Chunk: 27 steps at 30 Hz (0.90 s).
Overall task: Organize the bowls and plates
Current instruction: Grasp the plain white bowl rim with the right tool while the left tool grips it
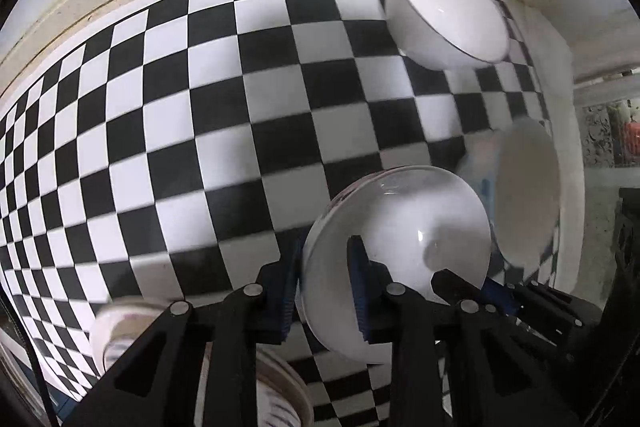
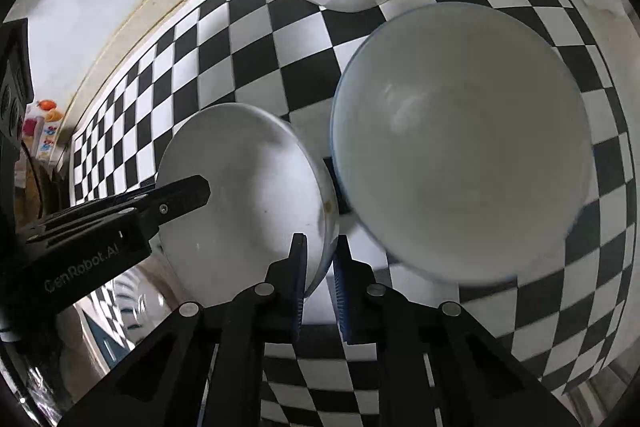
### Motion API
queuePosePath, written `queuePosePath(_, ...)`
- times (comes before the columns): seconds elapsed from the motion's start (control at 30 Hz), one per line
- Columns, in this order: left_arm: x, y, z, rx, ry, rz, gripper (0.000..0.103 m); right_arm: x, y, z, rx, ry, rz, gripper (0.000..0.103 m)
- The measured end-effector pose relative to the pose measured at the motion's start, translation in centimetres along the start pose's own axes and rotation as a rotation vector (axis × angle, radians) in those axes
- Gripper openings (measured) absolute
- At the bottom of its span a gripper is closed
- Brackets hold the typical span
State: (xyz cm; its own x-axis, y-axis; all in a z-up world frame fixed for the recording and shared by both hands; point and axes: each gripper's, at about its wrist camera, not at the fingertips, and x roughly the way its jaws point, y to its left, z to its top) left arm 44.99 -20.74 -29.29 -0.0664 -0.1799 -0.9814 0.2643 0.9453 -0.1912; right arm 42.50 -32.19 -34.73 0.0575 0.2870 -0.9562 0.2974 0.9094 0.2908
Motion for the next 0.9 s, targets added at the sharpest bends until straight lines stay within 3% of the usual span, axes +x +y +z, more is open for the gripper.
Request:
queuePosePath(0.23, -1.4, -1.7, -4.6, 0.018, 0.027, -0.036, 0.022, -3.6, -1.2, -4.8, -0.039, 0.003, -0.001, 0.015)
queuePosePath(0.43, -0.2, -4.0, -6.9, 0.052, 0.058, -0.054, 0.022, -5.2, -3.5, -8.6, -0.034, 0.015, -0.033, 0.015)
queuePosePath(0.9, 2.8, -5.8, -8.1, 0.102, 0.121, -0.047, 0.022, -4.3, -8.1, -10.7, 0.062, 0.046, -0.034, 0.015)
